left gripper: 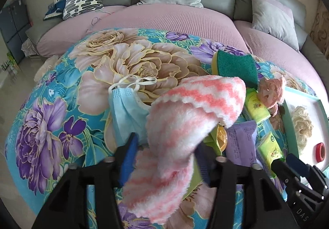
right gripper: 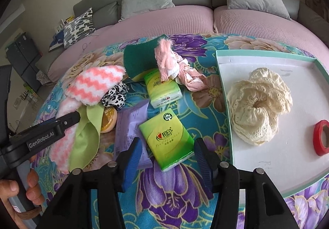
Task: Organize soft objects
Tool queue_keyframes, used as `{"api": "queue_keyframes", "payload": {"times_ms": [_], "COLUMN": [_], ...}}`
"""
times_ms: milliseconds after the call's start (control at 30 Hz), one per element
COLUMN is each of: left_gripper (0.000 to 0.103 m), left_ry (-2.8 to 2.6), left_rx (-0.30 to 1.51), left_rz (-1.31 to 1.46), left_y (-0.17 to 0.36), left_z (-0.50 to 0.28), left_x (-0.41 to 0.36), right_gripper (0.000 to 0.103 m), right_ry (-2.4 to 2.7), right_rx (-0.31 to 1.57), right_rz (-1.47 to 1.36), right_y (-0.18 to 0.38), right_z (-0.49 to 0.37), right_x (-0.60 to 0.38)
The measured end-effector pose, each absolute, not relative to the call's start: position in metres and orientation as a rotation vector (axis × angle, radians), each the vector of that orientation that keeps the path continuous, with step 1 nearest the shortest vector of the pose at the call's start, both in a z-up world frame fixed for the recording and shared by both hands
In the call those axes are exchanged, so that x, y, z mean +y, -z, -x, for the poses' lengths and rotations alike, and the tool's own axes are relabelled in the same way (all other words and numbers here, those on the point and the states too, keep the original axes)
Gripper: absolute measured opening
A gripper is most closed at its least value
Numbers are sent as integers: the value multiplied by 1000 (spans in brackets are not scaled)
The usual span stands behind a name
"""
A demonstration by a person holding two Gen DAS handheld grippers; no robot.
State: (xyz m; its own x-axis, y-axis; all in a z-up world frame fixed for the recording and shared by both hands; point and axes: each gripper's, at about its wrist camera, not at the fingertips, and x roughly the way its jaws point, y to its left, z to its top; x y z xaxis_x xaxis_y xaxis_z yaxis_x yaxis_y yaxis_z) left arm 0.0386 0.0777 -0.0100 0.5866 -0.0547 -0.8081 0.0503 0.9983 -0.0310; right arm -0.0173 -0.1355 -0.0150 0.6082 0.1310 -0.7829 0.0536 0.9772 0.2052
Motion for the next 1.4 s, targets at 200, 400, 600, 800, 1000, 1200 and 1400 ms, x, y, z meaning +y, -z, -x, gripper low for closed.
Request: {"api": "queue_keyframes", "payload": {"times_ms": [200,400,600,800,1000,1200,1400], "left_gripper": [92,96,96,96,96,69,30], "left_ry": [56,45,70,75,86,124,162], "left_rx": [897,849,862,925,920,940,962], "left_rz": [23,22,1,-17,23,28,46], "left_y": [7,1,2,10,8,10,14], "left_z": [-37,-35,-35,-38,-37,-39,-39], "left_x": [82,83,81,78,83,81,80], "right_gripper": [68,84,92,92,91,79,59], "right_ry": [-33,-21,-41,-37,-59,-53,-45], "right_rx": [932,940,954,956,968,976,982], "right_rz": [-201,-187,-139,-113,-87,-107,-157], "right_y": [16,17,20,22,25,28,30], "right_z": [14,14,11,5,1,0,0], "right_x": [-138,-146,-137,-134,-123,-125,-132]}}
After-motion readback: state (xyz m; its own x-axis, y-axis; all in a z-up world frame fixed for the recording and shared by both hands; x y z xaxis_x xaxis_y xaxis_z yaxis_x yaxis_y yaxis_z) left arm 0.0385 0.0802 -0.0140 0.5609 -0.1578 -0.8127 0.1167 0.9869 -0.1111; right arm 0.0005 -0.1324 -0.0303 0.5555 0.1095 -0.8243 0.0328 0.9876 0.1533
